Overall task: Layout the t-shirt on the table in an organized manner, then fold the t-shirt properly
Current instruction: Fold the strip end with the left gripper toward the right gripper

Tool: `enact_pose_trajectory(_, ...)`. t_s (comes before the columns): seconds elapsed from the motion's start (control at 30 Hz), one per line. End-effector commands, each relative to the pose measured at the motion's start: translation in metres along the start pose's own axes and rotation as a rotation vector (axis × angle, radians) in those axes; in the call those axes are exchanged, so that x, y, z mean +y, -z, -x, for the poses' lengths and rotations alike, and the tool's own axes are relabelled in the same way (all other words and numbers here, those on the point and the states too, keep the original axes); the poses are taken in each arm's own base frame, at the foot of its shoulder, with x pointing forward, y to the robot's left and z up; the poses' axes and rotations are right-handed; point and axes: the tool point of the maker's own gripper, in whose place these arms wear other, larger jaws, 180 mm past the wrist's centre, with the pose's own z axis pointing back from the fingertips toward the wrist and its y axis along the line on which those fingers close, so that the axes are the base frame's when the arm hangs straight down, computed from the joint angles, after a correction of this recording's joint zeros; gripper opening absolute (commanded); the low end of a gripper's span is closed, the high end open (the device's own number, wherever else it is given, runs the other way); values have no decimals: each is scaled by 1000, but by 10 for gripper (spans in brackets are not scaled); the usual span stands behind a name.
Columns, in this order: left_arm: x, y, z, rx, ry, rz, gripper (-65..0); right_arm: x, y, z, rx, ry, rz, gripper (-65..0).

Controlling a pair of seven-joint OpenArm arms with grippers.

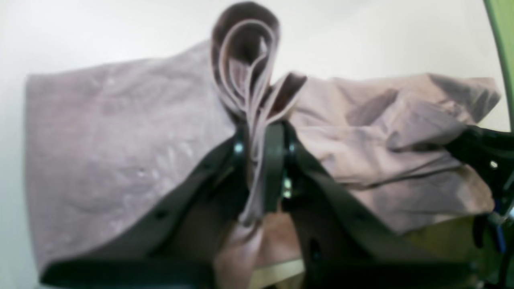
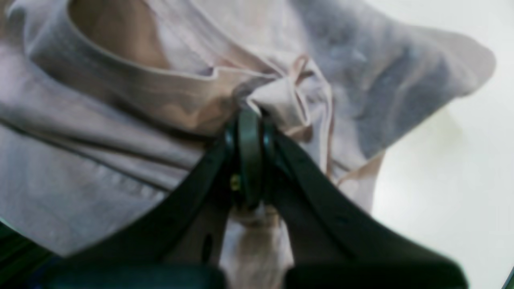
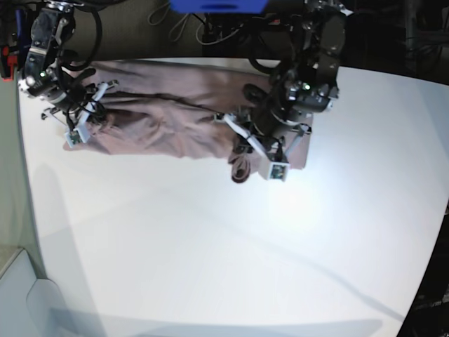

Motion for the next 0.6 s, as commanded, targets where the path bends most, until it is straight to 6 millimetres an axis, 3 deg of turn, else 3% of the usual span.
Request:
enact_pose_trajectory(0.0,-10,1,-13,-50,-14,22,-650,-5,-2,5,31,-17,18,-650)
enact_pose_trajectory(0.27,-48,20,15,-8,60,67,-650,-5,-2,5,31,-17,18,-650)
enact_pose_trajectory(0.57,-47,28,26,-7,165,-1,-650,-6,-2,4,30,-18,19,-650)
